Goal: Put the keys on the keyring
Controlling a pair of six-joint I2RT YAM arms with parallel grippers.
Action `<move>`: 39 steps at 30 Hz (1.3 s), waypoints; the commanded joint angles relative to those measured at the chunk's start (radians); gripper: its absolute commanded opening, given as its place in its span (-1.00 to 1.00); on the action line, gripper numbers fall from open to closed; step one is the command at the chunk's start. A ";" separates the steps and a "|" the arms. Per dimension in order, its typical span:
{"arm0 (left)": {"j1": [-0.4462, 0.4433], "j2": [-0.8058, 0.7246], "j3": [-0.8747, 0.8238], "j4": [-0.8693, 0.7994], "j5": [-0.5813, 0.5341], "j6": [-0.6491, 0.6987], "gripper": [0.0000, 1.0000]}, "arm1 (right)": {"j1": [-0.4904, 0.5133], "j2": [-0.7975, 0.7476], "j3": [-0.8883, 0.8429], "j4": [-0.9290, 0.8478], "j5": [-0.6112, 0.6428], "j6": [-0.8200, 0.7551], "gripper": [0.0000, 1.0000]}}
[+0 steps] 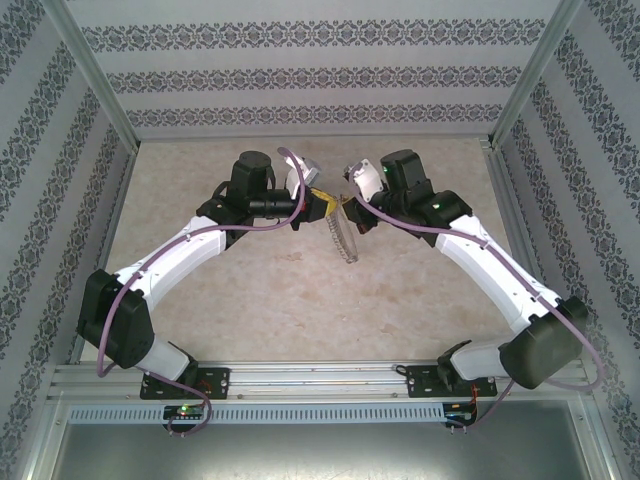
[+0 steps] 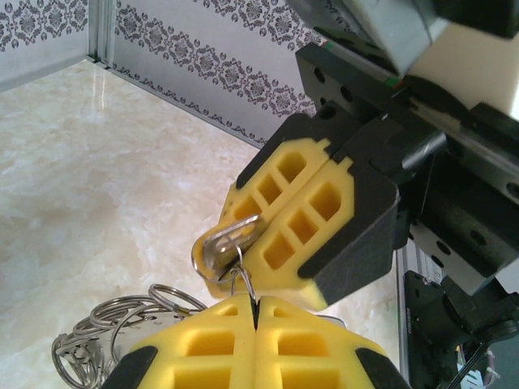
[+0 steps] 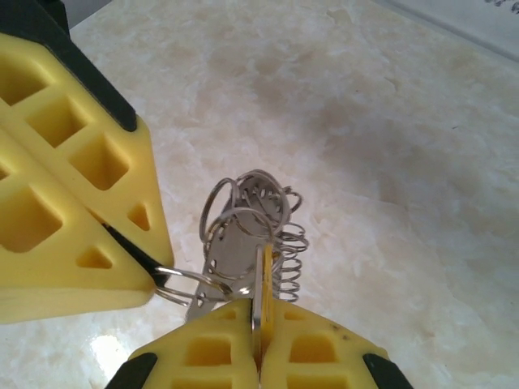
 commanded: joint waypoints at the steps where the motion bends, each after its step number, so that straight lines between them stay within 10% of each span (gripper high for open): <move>1: -0.009 -0.016 0.012 0.012 0.027 0.012 -1.00 | -0.037 -0.054 0.004 0.026 0.005 0.027 -1.00; 9: -0.009 -0.019 0.004 0.029 0.015 -0.005 -1.00 | -0.050 -0.051 0.022 0.022 -0.014 0.039 -1.00; 14: -0.008 -0.045 -0.025 0.055 -0.068 -0.023 -0.15 | -0.064 -0.010 0.051 0.018 -0.011 0.048 -1.00; 26: 0.042 -0.190 -0.160 0.110 -0.342 -0.070 0.94 | -0.100 0.157 0.113 0.071 -0.025 0.063 -1.00; 39: 0.103 -0.238 -0.233 0.132 -0.372 -0.121 1.00 | -0.188 0.518 0.465 0.073 -0.030 0.119 -1.00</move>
